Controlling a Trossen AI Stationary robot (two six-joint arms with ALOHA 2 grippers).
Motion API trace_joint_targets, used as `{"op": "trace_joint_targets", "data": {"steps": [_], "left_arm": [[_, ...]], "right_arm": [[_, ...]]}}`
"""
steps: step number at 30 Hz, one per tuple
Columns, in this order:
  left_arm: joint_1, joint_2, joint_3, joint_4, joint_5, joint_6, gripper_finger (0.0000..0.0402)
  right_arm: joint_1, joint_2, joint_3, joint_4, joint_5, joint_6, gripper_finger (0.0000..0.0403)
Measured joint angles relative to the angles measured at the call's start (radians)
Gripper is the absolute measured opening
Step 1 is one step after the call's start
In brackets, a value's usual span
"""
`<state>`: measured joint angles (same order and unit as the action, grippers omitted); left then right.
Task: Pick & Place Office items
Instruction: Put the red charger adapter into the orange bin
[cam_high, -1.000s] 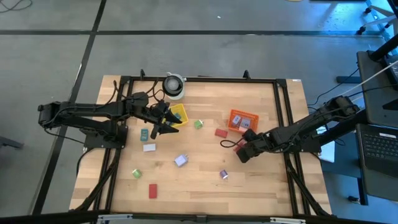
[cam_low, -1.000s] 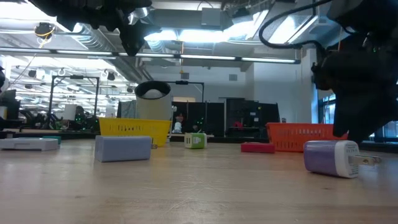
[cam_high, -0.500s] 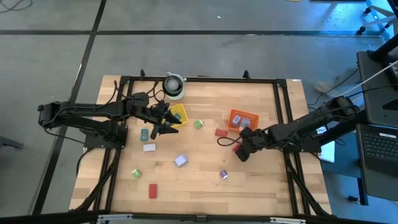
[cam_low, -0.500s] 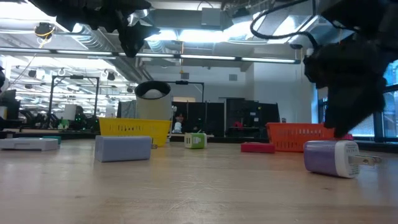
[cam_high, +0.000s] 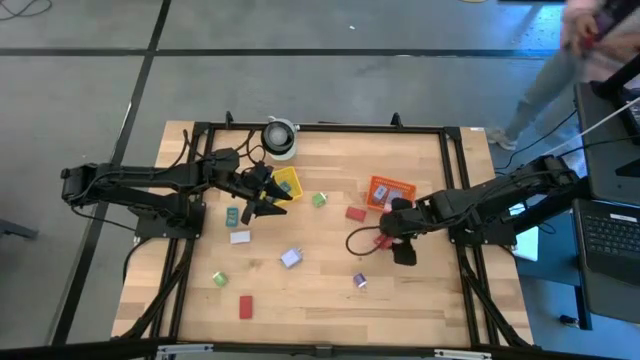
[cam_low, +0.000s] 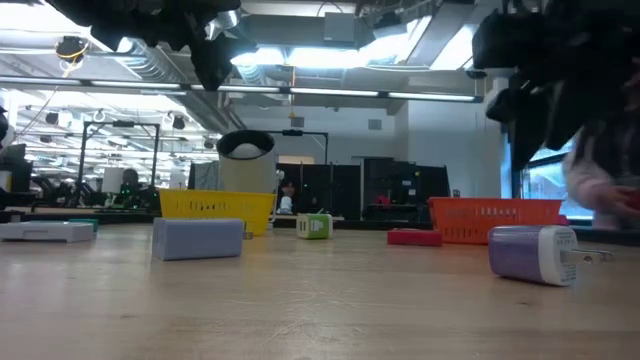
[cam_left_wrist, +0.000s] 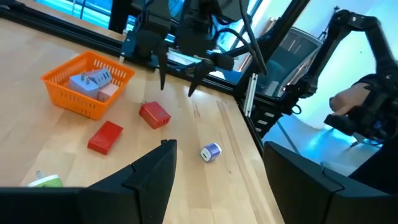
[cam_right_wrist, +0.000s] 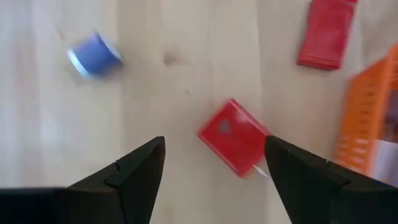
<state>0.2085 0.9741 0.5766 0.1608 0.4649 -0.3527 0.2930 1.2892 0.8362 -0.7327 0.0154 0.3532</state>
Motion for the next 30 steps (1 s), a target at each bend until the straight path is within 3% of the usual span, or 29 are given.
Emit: {"op": "trace_joint_targets", "data": {"steps": [12, 19, 30], "left_arm": [[0.000, 0.000, 0.000, 0.005, -0.086, 0.082, 0.0235], [0.000, 0.000, 0.000, 0.004, -0.079, 0.104, 0.0235], [0.000, 0.000, 0.000, -0.013, -0.041, 0.104, 0.0235]], "right_arm": [[-0.017, 0.180, 0.002, -0.140, 0.022, -0.304, 0.0278], [-0.021, 0.274, 0.060, -0.139, 0.120, -0.438, 0.0278], [-0.042, 0.346, 0.132, -0.140, 0.074, -0.474, 0.0278]]}}
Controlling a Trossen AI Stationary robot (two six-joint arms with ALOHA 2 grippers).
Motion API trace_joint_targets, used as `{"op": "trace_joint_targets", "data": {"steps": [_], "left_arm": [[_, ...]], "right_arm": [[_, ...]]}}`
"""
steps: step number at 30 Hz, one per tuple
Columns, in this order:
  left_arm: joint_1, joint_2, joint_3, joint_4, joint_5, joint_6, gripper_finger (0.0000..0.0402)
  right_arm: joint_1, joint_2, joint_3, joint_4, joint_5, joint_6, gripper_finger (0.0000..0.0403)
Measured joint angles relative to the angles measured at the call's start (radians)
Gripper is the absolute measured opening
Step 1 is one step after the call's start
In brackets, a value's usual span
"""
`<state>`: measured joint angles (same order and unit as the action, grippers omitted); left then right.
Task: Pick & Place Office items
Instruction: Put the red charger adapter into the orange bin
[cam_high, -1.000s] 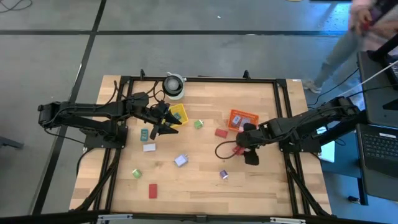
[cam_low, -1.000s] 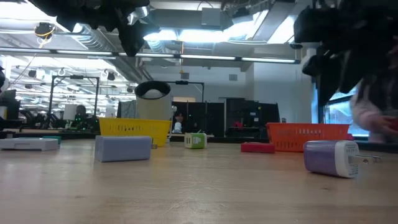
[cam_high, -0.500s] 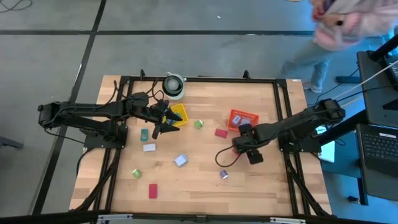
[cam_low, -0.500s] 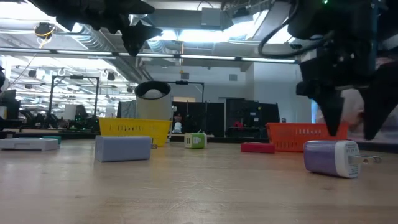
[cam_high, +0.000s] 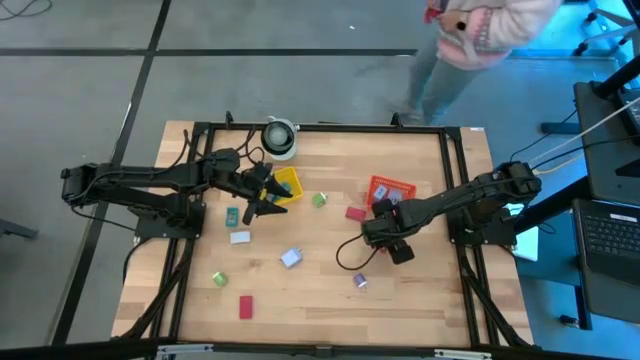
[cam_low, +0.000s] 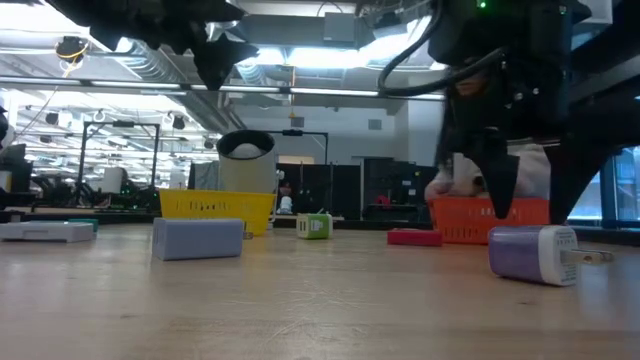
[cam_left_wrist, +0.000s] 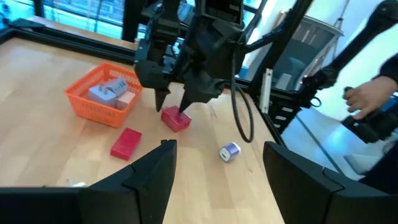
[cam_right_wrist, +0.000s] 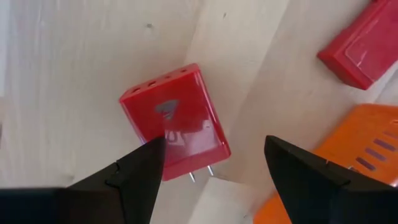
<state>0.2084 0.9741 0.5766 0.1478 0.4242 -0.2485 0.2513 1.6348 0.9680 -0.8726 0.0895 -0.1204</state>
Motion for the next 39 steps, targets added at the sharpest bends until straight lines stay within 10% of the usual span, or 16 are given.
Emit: {"op": "trace_joint_targets", "data": {"steps": [39], "left_arm": [[0.003, 0.000, 0.000, -0.006, 0.015, 0.000, 0.0235]], "right_arm": [[0.027, 0.001, 0.041, -0.040, -0.066, 0.081, 0.0310]]}}
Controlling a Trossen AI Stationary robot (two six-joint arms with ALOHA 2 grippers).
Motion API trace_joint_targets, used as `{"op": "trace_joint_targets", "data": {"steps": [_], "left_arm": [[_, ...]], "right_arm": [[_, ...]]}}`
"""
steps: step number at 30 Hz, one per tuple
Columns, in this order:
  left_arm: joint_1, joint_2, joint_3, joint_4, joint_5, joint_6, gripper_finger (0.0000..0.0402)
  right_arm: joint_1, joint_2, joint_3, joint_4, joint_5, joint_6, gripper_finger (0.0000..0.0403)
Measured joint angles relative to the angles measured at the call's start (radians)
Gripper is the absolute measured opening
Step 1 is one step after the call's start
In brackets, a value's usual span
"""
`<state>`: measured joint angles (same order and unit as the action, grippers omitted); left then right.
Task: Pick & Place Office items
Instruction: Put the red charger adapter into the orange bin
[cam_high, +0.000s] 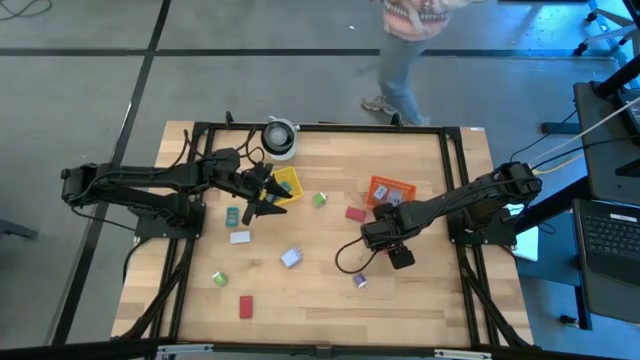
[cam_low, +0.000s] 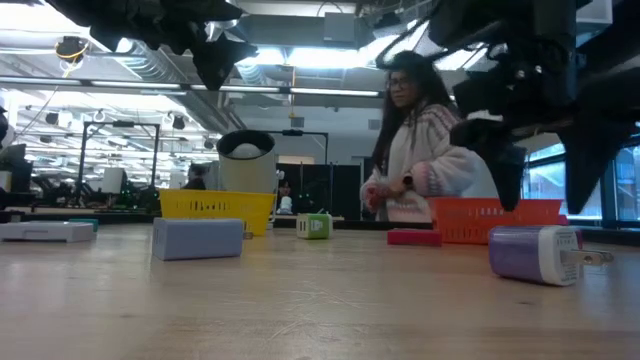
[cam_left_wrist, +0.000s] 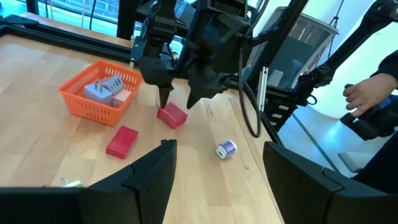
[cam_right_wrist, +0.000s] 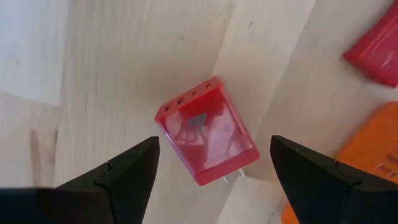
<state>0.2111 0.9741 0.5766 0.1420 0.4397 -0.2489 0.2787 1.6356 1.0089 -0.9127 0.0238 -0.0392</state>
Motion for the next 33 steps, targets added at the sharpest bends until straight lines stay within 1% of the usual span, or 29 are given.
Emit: {"op": "trace_joint_targets", "data": {"steps": [10, 23, 28, 33], "left_arm": [[0.000, 0.000, 0.000, -0.009, 0.000, 0.000, 0.0235], [0.000, 0.000, 0.000, -0.009, 0.000, 0.000, 0.0235], [0.000, 0.000, 0.000, -0.009, 0.000, -0.005, 0.0235], [0.000, 0.000, 0.000, -0.004, -0.009, -0.018, 0.0235]], "right_arm": [[0.011, 0.000, -0.044, 0.034, -0.014, 0.007, 0.0310], [0.011, -0.001, -0.148, 0.198, -0.014, 0.033, 0.0308], [0.011, -0.001, -0.179, 0.229, -0.017, 0.034, 0.0281], [0.011, -0.002, -0.179, 0.227, -0.024, 0.035, 0.0238]]}}
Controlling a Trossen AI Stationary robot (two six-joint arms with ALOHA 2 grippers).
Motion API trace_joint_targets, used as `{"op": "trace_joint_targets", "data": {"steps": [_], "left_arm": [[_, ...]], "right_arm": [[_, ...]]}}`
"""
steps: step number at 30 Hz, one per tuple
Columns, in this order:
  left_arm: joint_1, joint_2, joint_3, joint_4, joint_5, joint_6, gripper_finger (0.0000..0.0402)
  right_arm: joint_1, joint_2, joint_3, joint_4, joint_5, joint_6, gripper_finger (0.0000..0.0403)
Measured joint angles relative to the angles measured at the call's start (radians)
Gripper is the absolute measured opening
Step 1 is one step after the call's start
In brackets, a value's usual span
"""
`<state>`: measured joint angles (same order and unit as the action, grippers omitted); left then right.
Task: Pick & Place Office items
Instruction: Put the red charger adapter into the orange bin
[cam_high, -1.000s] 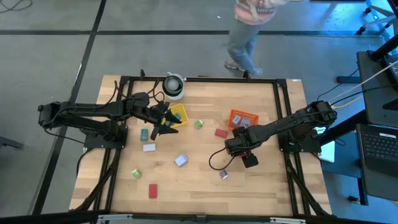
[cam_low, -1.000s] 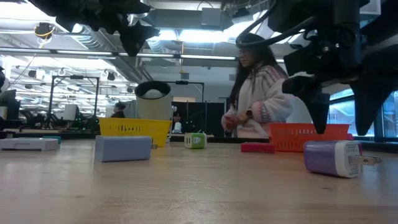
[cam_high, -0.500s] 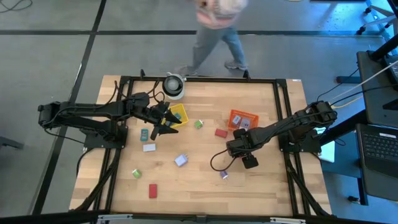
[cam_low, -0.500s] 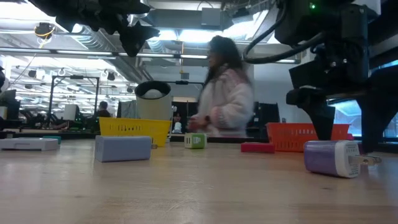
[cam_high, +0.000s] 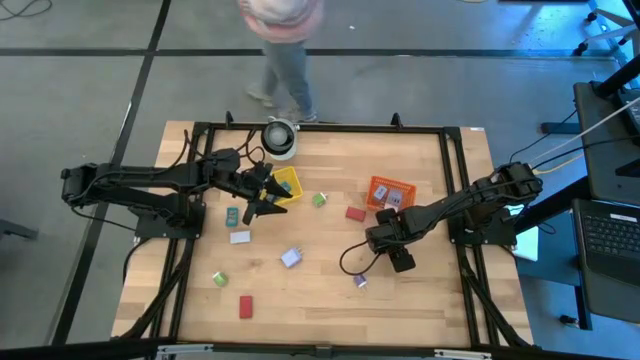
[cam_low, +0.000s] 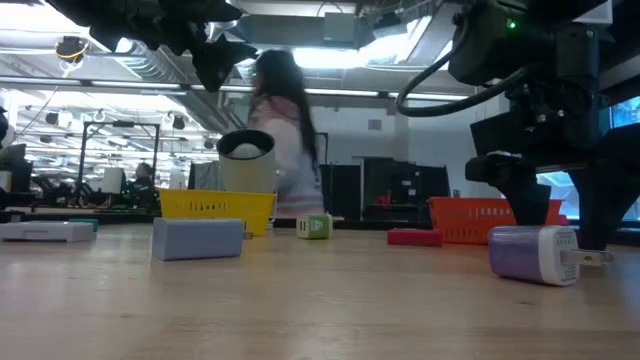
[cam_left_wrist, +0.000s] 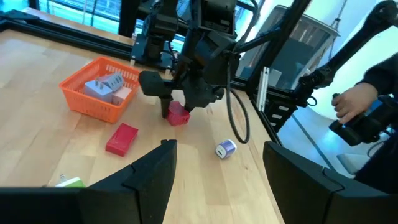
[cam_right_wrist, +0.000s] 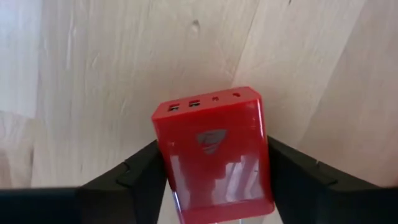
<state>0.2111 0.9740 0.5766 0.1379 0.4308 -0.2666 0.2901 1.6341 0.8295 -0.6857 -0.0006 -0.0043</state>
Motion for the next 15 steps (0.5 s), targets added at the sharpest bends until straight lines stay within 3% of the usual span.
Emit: {"op": "trace_joint_targets", "data": {"steps": [4, 15], "left_arm": [[0.000, 0.000, 0.000, 0.000, -0.068, -0.008, 0.0235], [0.000, 0.000, 0.000, 0.012, -0.070, -0.011, 0.0235]], "right_arm": [[0.000, -0.001, 0.000, -0.003, -0.011, 0.001, 0.0217], [-0.026, 0.002, 0.058, -0.027, -0.042, 0.073, 0.0216]]}}
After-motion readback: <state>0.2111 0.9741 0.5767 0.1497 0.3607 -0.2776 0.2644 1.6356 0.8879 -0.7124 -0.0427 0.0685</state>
